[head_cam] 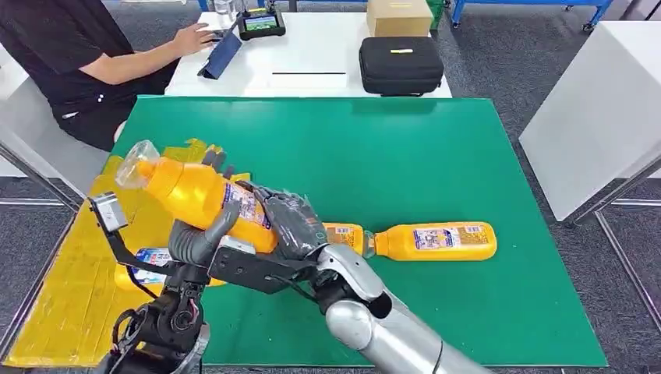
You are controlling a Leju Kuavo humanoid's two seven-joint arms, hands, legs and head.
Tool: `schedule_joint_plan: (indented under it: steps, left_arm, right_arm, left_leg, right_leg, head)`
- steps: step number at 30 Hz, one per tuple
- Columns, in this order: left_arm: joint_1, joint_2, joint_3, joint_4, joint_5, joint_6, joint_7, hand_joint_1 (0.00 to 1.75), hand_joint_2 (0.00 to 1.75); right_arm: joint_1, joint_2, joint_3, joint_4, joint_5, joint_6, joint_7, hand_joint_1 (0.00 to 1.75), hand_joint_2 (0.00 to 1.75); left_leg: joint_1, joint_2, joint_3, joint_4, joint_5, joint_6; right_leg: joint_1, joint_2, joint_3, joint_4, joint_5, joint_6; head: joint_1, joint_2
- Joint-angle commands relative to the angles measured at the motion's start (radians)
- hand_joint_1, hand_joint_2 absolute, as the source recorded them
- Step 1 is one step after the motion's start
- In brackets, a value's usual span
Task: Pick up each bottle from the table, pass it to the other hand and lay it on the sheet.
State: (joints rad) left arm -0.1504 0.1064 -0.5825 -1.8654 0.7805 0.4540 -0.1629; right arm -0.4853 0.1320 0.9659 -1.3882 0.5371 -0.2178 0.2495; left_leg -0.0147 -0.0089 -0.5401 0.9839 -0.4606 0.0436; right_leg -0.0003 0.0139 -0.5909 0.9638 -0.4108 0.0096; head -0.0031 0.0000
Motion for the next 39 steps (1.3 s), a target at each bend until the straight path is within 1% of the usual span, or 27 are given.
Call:
schedule_joint_plan:
  steps: [1, 2, 4, 6, 8, 9, 11, 12, 14, 18, 20, 21, 22, 24, 25, 26, 29, 30, 31, 34, 35, 36, 37, 38, 39]
  left_arm:
    - [-0.073, 0.007, -0.080, 0.091, 0.043, 0.037, -0.008, 0.00, 1.75]
    - [-0.072, 0.009, -0.080, 0.091, 0.043, 0.038, -0.009, 0.00, 1.75]
    - [-0.072, 0.009, -0.080, 0.091, 0.043, 0.038, -0.009, 0.00, 1.75]
    - [-0.072, 0.010, -0.077, 0.089, 0.043, 0.039, -0.012, 0.00, 1.75]
    - [-0.062, 0.011, -0.068, 0.084, 0.035, 0.051, -0.036, 0.00, 1.75]
    - [-0.059, 0.013, -0.064, 0.081, 0.034, 0.053, -0.043, 0.30, 1.75]
    - [-0.059, 0.013, -0.064, 0.081, 0.034, 0.053, -0.043, 0.30, 1.75]
    - [-0.057, 0.013, -0.062, 0.081, 0.032, 0.054, -0.046, 1.43, 1.75]
    - [-0.036, 0.024, -0.044, 0.066, 0.024, 0.061, -0.084, 1.75, 1.75]
    - [-0.024, 0.025, -0.031, 0.054, 0.026, 0.058, -0.100, 1.75, 1.75]
    - [-0.024, 0.025, -0.030, 0.053, 0.028, 0.056, -0.101, 1.75, 1.75]
    - [-0.024, 0.025, -0.030, 0.053, 0.028, 0.056, -0.101, 1.75, 1.75]
    - [-0.024, 0.025, -0.030, 0.053, 0.028, 0.056, -0.101, 1.75, 1.75]
    - [-0.029, 0.021, -0.030, 0.055, 0.033, 0.043, -0.107, 1.75, 1.75]
    - [-0.029, 0.021, -0.029, 0.056, 0.036, 0.041, -0.107, 1.75, 1.75]
    - [-0.030, 0.020, -0.030, 0.055, 0.036, 0.031, -0.114, 1.75, 1.75]
    - [-0.028, 0.020, -0.030, 0.051, 0.035, 0.030, -0.116, 1.75, 1.75]
    - [-0.027, 0.022, -0.031, 0.048, 0.032, 0.022, -0.123, 1.75, 1.75]
    - [-0.026, 0.022, -0.030, 0.047, 0.029, 0.021, -0.125, 1.75, 1.75]
    - [-0.012, 0.034, -0.020, 0.037, 0.023, -0.006, -0.142, 1.75, 1.75]
    - [0.000, 0.040, -0.005, 0.024, 0.026, -0.035, -0.151, 1.75, 1.75]
    - [0.013, 0.040, 0.010, 0.013, 0.026, -0.050, -0.150, 1.75, 1.75]
    - [0.033, 0.048, 0.031, -0.005, 0.036, -0.081, -0.144, 1.75, 1.75]
    - [0.052, 0.056, 0.049, -0.019, 0.046, -0.095, -0.141, 1.75, 1.75]
    - [0.081, 0.056, 0.090, -0.043, 0.078, -0.114, -0.143, 1.75, 1.75]
  right_arm:
    - [-0.048, 0.037, 0.132, 0.104, -0.052, 0.049, 0.007, 1.75, 1.75]
    - [-0.047, 0.036, 0.133, 0.107, -0.054, 0.048, 0.007, 1.75, 1.75]
    - [-0.047, 0.036, 0.133, 0.107, -0.054, 0.048, 0.007, 1.75, 1.75]
    - [-0.047, 0.034, 0.130, 0.108, -0.057, 0.048, 0.007, 1.75, 1.75]
    - [-0.043, 0.030, 0.133, 0.116, -0.063, 0.050, 0.008, 1.75, 1.75]
    - [-0.042, 0.028, 0.133, 0.119, -0.063, 0.051, 0.008, 1.75, 1.75]
    - [-0.042, 0.028, 0.133, 0.119, -0.063, 0.051, 0.008, 1.75, 1.75]
    - [-0.040, 0.027, 0.132, 0.121, -0.064, 0.051, 0.008, 1.75, 1.75]
    - [-0.022, 0.012, 0.123, 0.135, -0.073, 0.044, 0.004, 1.75, 1.75]
    - [-0.009, -0.005, 0.115, 0.146, -0.056, 0.020, -0.006, 1.75, 1.75]
    - [-0.011, -0.008, 0.117, 0.147, -0.038, 0.007, -0.010, 1.75, 1.75]
    - [-0.011, -0.008, 0.117, 0.147, -0.038, 0.007, -0.010, 1.75, 1.75]
    - [-0.011, -0.008, 0.117, 0.147, -0.038, 0.007, -0.010, 1.75, 1.75]
    - [-0.022, -0.017, 0.133, 0.149, 0.078, -0.039, 0.000, 1.75, 1.75]
    - [-0.021, -0.019, 0.130, 0.148, 0.089, -0.042, 0.002, 1.75, 1.75]
    - [-0.021, -0.027, 0.127, 0.144, 0.125, -0.054, 0.011, 1.75, 1.75]
    - [-0.015, -0.038, 0.115, 0.134, 0.129, -0.053, 0.011, 1.75, 1.75]
    - [-0.007, -0.038, 0.099, 0.127, 0.143, -0.052, 0.013, 1.75, 1.75]
    - [-0.005, -0.038, 0.095, 0.126, 0.149, -0.050, 0.012, 1.75, 1.75]
    - [0.004, -0.053, 0.056, 0.122, 0.196, -0.074, 0.023, 1.75, 1.75]
    - [0.001, -0.068, 0.043, 0.123, 0.295, -0.107, 0.056, 1.47, 1.75]
    - [0.021, -0.078, 0.015, 0.112, 0.338, -0.123, 0.055, 0.00, 1.75]
    - [0.046, -0.104, -0.016, 0.094, 0.411, -0.141, 0.041, 0.00, 1.75]
    - [0.074, -0.121, -0.049, 0.073, 0.423, -0.138, 0.024, 0.00, 1.75]
    - [0.110, -0.152, -0.091, 0.033, 0.432, -0.184, -0.015, 0.00, 0.00]
  left_leg:
    - [0.001, -0.001, 0.004, -0.001, -0.001, -0.003]
    - [0.001, -0.001, 0.005, -0.001, -0.002, -0.004]
    - [0.000, -0.001, 0.002, -0.001, -0.001, -0.002]
    - [0.001, -0.001, 0.005, -0.001, -0.002, -0.004]
    - [0.000, -0.001, 0.002, -0.001, -0.001, -0.002]
    - [0.000, -0.001, 0.002, -0.001, -0.001, -0.003]
    - [0.000, -0.001, 0.002, -0.001, -0.001, -0.003]
    - [0.000, -0.001, 0.003, -0.001, -0.001, -0.003]
    - [0.000, 0.000, 0.003, -0.001, -0.001, -0.003]
    - [0.002, -0.002, 0.007, -0.002, -0.002, -0.005]
    - [0.000, -0.001, 0.002, -0.001, 0.000, -0.002]
    - [0.001, -0.002, 0.004, -0.001, -0.001, -0.003]
    - [0.001, -0.001, 0.003, -0.001, -0.001, -0.002]
    - [0.001, -0.002, 0.005, -0.001, -0.001, -0.004]
    - [0.001, -0.001, 0.003, -0.001, -0.001, -0.003]
    - [0.001, -0.002, 0.005, -0.001, -0.001, -0.003]
    - [0.000, -0.002, 0.002, -0.001, 0.000, -0.002]
    - [0.001, -0.003, 0.004, -0.001, -0.001, -0.003]
    - [0.000, -0.002, 0.002, -0.001, 0.000, -0.002]
    - [0.002, -0.003, 0.006, -0.001, -0.002, -0.004]
    - [0.001, -0.003, 0.005, -0.001, -0.001, -0.004]
    - [0.001, -0.002, 0.003, -0.001, 0.000, -0.002]
    - [0.001, -0.003, 0.004, -0.001, -0.001, -0.003]
    - [0.001, -0.002, 0.003, -0.001, 0.000, -0.002]
    - [0.001, -0.002, 0.004, -0.002, -0.001, -0.003]
  right_leg:
    - [0.001, -0.002, 0.005, -0.001, -0.002, 0.000]
    - [0.001, -0.003, 0.007, -0.002, -0.002, 0.000]
    - [0.000, -0.002, 0.003, -0.001, -0.001, 0.000]
    - [0.001, -0.003, 0.006, -0.001, -0.002, 0.000]
    - [0.000, -0.002, 0.003, -0.001, -0.001, 0.000]
    - [0.000, -0.002, 0.003, -0.001, -0.001, 0.000]
    - [0.000, -0.002, 0.003, -0.001, -0.001, 0.000]
    - [0.000, -0.002, 0.004, -0.001, -0.001, 0.000]
    - [0.000, -0.002, 0.003, -0.001, -0.001, 0.000]
    - [0.001, -0.004, 0.008, -0.002, -0.003, 0.000]
    - [0.000, -0.003, 0.003, -0.002, -0.001, 0.000]
    - [0.001, -0.004, 0.005, -0.002, -0.001, 0.000]
    - [0.001, -0.003, 0.003, -0.002, -0.001, 0.000]
    - [0.001, -0.004, 0.006, -0.002, -0.002, 0.001]
    - [0.001, -0.003, 0.004, -0.002, -0.001, 0.000]
    - [0.001, -0.004, 0.006, -0.002, -0.002, 0.001]
    - [0.000, -0.003, 0.003, -0.002, -0.001, 0.000]
    - [0.001, -0.004, 0.005, -0.002, -0.002, 0.000]
    - [0.000, -0.003, 0.003, -0.002, -0.001, 0.000]
    - [0.001, -0.005, 0.008, -0.002, -0.003, 0.001]
    - [0.001, -0.005, 0.006, -0.002, -0.002, 0.000]
    - [0.001, -0.004, 0.004, -0.002, -0.001, 0.000]
    - [0.001, -0.005, 0.006, -0.003, -0.001, 0.000]
    - [0.001, -0.004, 0.004, -0.002, -0.001, 0.000]
    - [0.001, -0.004, 0.006, -0.003, -0.001, 0.000]
  head:
    - [0.000, 0.000]
    - [0.000, 0.000]
    - [0.000, 0.000]
    - [0.000, 0.000]
    - [0.000, 0.000]
    - [0.000, 0.000]
    - [0.000, 0.000]
    - [0.000, 0.000]
    - [0.000, 0.000]
    - [0.000, 0.000]
    - [0.000, 0.000]
    - [0.000, 0.000]
    - [0.000, 0.000]
    - [0.000, 0.000]
    - [0.000, 0.000]
    - [0.000, 0.000]
    - [0.000, 0.000]
    - [0.000, 0.000]
    - [0.000, 0.000]
    - [0.000, 0.000]
    - [0.000, 0.000]
    - [0.000, 0.000]
    - [0.000, 0.000]
    - [0.000, 0.000]
    - [0.000, 0.000]
